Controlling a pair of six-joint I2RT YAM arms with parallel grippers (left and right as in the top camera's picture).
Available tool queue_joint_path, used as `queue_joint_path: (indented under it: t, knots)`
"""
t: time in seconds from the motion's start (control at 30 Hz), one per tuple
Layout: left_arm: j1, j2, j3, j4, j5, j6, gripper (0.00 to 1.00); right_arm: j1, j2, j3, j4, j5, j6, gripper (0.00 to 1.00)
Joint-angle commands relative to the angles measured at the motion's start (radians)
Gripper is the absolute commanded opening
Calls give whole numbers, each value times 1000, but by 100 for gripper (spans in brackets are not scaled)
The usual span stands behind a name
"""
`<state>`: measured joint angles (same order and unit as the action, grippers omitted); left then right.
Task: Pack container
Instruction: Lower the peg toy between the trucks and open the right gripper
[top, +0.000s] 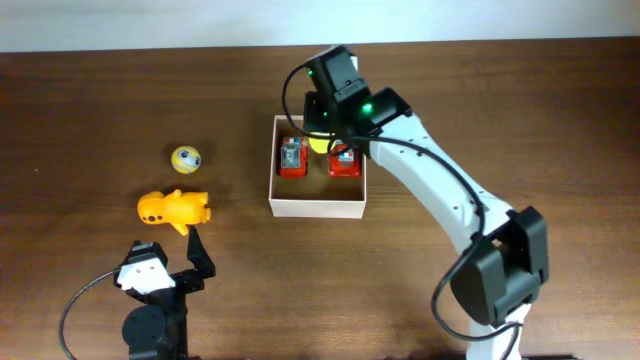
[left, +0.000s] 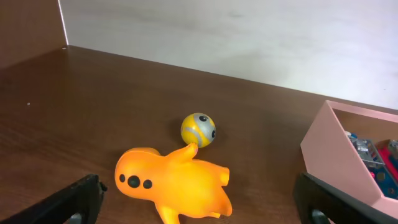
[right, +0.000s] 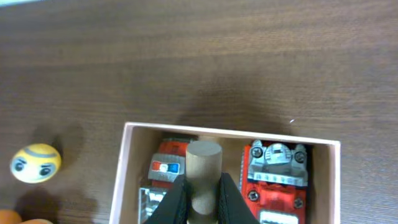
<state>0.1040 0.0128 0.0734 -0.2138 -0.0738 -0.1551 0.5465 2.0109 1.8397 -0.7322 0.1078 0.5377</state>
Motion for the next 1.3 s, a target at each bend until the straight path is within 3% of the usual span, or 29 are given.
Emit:
queue_joint_path:
  t: [0.0,1.13,1.17,1.2,1.27]
  knots:
    - [1,-8,-9,3,15,-1,99,3,56,10,-1,23,-5,10]
    - [1,-8,-9,3,15,-1,99,30,156,9,-23,-82,-6,10]
    - [1,-8,-9,3,15,-1,99,30,158,9,-23,-82,-6,11]
    - [1,-8,-9,3,15,-1,99,30,158,9,-22,-81,-6,22]
    - [1,-8,-9,3,15,-1,99,30,158,9,-20,-81,-6,27]
